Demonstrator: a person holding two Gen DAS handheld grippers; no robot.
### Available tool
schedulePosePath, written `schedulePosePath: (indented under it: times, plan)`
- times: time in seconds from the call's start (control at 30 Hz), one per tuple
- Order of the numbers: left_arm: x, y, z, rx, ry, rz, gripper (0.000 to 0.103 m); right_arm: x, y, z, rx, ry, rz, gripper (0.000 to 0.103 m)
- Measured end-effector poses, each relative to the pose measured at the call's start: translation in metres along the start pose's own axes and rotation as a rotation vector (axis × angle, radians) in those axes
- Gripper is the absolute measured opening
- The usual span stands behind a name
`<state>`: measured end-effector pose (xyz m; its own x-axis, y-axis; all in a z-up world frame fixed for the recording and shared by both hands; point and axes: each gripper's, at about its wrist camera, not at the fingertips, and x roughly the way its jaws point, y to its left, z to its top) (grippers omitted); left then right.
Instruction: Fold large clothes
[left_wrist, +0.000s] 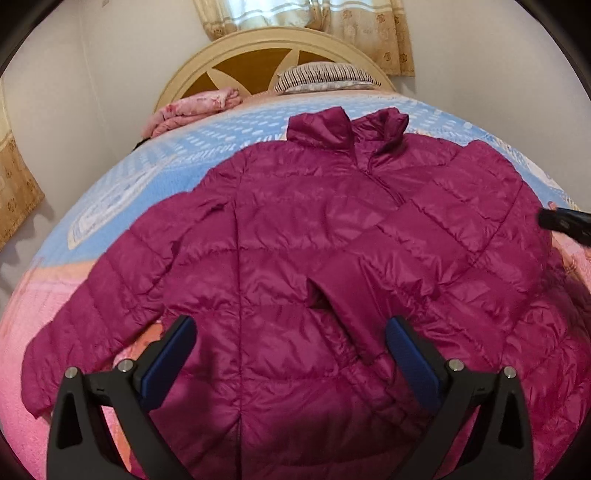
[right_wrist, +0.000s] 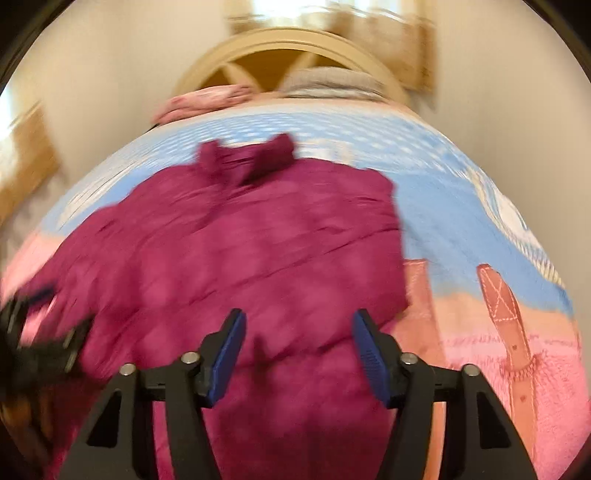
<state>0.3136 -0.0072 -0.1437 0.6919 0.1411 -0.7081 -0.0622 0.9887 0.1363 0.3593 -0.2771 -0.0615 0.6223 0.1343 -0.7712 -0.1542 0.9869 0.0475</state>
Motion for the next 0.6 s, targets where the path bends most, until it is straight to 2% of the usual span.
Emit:
schedulePosePath:
  times: [0.13, 0.33, 0.37, 0.43, 0.5, 0.53, 0.6]
  plan:
    - [0.003, 0.000, 0.000, -0.008, 0.006, -0.007, 0.103, 0.047, -0.012, 0.008, 0.031, 0.085, -0.032, 0.054]
    - [0.014, -0.002, -0.004, -0.022, 0.036, -0.033, 0.103, 0.055, -0.008, 0.013, -0.029, 0.145, -0.056, 0.054]
    - [0.015, -0.001, -0.004, -0.030, 0.039, -0.039, 0.103, 0.049, -0.010, 0.017, -0.022, 0.123, -0.063, 0.054]
    - [0.017, 0.000, -0.004, -0.036, 0.042, -0.044, 0.103, 0.024, -0.015, 0.028, -0.008, 0.007, -0.065, 0.054]
    - [0.017, 0.000, -0.004, -0.035, 0.046, -0.045, 0.103, 0.016, -0.013, 0.042, -0.003, -0.054, -0.086, 0.054]
    - [0.018, 0.000, -0.005, -0.035, 0.046, -0.046, 0.103, 0.018, -0.011, 0.053, 0.010, -0.071, -0.075, 0.054]
    - [0.018, 0.000, -0.006, -0.036, 0.048, -0.048, 0.103, 0.032, -0.009, 0.066, 0.024, -0.046, -0.042, 0.054]
